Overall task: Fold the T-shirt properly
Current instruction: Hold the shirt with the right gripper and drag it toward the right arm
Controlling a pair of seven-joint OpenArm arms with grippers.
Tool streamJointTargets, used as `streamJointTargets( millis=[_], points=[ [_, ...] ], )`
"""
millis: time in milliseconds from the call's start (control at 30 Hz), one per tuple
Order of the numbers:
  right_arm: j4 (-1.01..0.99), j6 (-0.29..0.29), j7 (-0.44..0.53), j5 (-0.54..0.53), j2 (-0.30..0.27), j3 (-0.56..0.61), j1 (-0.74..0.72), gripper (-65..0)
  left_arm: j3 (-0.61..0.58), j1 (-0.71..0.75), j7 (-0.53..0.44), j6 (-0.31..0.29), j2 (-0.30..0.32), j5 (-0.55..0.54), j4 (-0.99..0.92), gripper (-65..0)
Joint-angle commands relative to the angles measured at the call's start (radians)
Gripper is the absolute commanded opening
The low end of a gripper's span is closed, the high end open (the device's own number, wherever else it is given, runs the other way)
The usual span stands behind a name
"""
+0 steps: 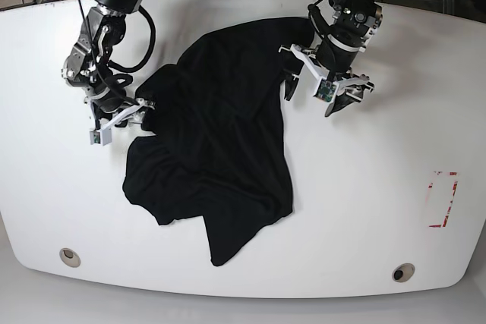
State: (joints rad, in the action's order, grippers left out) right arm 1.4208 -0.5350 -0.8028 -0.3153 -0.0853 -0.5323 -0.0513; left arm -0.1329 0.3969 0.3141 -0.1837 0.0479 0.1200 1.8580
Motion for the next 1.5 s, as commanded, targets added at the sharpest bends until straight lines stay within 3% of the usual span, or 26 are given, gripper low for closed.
streamJointTargets(
  millis=[0,300,500,833,1467],
  points=[
    [-0.01,-0.002,0.024,-0.012,-0.017,-0.002,-0.025,-21.2,0.007,0.002,-0.02,0.001,-0.003,-0.001,0.021,-18.5],
    [-0.103,-0.003,0.047,-0.015,-0.019,0.027,-0.056,-23.1,0.03,0.008,-0.022,0.004,-0.009,0.0,0.024,-18.7],
    [-0.093,-0.001,0.073,-0.02,-0.014,0.087,-0.045,-29.0,0.026,0.012,-0.014,-0.004,-0.016,0.005,0.024,-18.7],
    [-0.083,-0.003,0.078,-0.027,-0.006,0.098,-0.038,-32.9,0.026,0.008,-0.009,-0.016,-0.019,0.004,0.018,-18.7],
    [-0.079,-0.009,0.087,-0.031,0.018,0.059,-0.037,-28.2,0.024,-0.052,-0.006,-0.008,-0.002,0.003,0.003,-18.2]
  ],
)
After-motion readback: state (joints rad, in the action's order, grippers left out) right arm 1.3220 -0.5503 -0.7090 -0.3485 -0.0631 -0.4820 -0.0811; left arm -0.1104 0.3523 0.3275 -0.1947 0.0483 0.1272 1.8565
